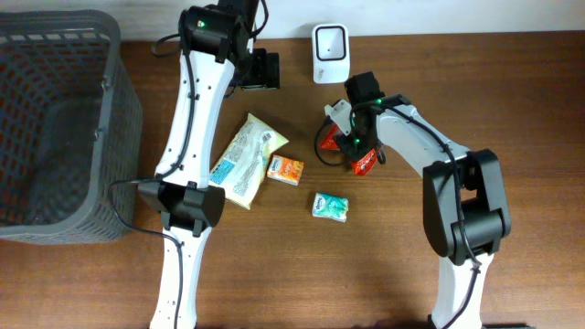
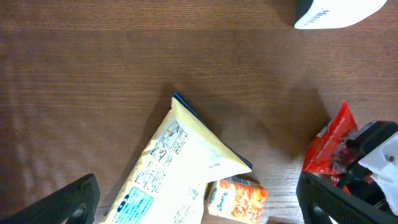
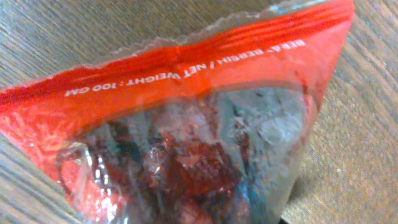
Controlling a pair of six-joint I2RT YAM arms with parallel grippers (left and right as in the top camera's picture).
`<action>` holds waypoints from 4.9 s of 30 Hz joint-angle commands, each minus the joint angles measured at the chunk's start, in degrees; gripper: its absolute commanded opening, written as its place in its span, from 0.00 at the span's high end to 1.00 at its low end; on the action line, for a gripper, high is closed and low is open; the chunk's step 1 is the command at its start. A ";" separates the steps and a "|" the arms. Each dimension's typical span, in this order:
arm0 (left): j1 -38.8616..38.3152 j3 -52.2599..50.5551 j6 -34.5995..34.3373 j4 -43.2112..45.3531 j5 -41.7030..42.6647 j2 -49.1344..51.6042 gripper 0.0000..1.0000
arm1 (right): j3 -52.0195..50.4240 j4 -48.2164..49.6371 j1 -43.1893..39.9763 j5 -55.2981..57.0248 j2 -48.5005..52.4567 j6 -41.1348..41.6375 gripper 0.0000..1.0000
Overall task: Scan the item barcode
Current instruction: 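Hold the red bag in front of the white scanner with right gripper, then carry the red bag to the table's right edge and release it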
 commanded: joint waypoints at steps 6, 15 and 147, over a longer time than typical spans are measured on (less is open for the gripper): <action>-0.02 0.83 -0.74 -0.22 -0.42 0.42 0.01 | 13.81 -18.60 -1.07 -7.61 0.94 3.23 0.90; 0.00 0.83 -0.72 -0.26 -0.42 0.42 0.01 | 20.35 -29.05 -11.96 -38.01 0.94 3.26 0.92; -0.33 -2.56 -0.72 -1.88 -0.42 0.42 0.01 | 6.64 -13.73 -57.59 12.72 0.09 43.08 0.96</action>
